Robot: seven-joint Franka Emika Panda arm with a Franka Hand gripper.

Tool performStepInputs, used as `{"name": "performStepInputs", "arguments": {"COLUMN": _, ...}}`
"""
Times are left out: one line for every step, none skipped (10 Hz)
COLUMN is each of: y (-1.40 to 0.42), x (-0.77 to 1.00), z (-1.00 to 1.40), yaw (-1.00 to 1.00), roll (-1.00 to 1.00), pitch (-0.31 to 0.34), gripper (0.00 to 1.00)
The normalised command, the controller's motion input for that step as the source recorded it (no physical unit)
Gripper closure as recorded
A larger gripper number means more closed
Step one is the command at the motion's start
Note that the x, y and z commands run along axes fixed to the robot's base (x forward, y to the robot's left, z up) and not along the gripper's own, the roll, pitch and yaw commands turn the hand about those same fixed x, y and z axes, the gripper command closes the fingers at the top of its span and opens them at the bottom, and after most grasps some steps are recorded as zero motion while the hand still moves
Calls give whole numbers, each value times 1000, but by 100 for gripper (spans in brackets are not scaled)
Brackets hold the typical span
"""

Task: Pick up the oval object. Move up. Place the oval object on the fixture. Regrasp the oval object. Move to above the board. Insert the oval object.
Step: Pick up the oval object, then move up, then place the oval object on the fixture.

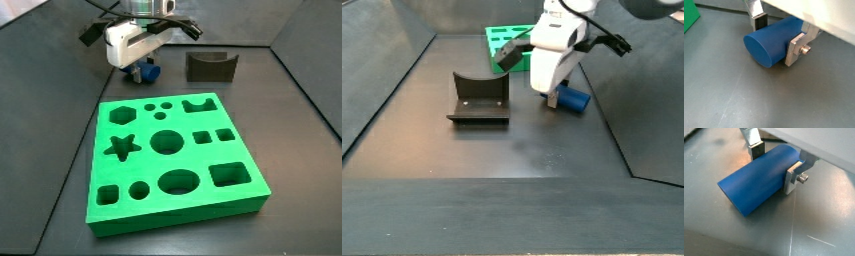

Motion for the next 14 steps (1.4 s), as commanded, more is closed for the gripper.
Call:
{"name": "performStepInputs", "arguments": {"y": 0, "x": 0, "z": 0, "yaw": 0, "roll": 0, "pitch": 0, "gripper": 100}}
{"name": "performStepInputs", "arguments": {"y": 0, "x": 0, "z": 0, "yaw": 0, "roll": 0, "pitch": 0, "gripper": 100}}
{"name": "performStepInputs", "arguments": {"y": 0, "x": 0, "z": 0, "yaw": 0, "roll": 0, "pitch": 0, "gripper": 100}}
{"name": "performStepInputs", "arguments": {"y": 0, "x": 0, "z": 0, "yaw": 0, "roll": 0, "pitch": 0, "gripper": 100}}
{"name": "performStepInputs", "arguments": {"y": 0, "x": 0, "z": 0, "yaw": 0, "roll": 0, "pitch": 0, "gripper": 100}}
{"name": "performStepInputs", "arguments": {"y": 0, "x": 0, "z": 833, "yaw": 0, "roll": 0, "pitch": 0, "gripper": 100}}
{"name": "performStepInputs", "arguments": {"y": 44, "x": -89, "z": 755, "yaw": -22, "roll": 5, "pitch": 42, "gripper": 100}}
{"name": "performStepInputs", "arguments": {"y": 41, "x": -87, "z": 691, "yaw": -27, "roll": 9, "pitch": 43, "gripper": 100}}
{"name": "performStepInputs", "arguments": {"y": 26, "x": -54, "z": 534, "yaw": -33, "roll": 18, "pitch": 38, "gripper": 100}}
{"name": "performStepInputs", "arguments": {"y": 24, "x": -38, "z": 394, "yaw": -33, "roll": 26, "pitch": 45, "gripper": 100}}
{"name": "performStepInputs", "arguments": {"y": 21, "x": -28, "z": 198, "yaw": -32, "roll": 36, "pitch": 43, "gripper": 100}}
{"name": "performStepInputs", "arguments": {"y": 0, "x": 0, "z": 1000, "yaw": 0, "roll": 0, "pitch": 0, "gripper": 100}}
{"name": "performStepInputs", "arguments": {"y": -2, "x": 5, "z": 1000, "yaw": -1, "roll": 5, "pitch": -2, "gripper": 100}}
{"name": "performStepInputs", "arguments": {"y": 0, "x": -4, "z": 1000, "yaw": -3, "roll": 10, "pitch": 14, "gripper": 100}}
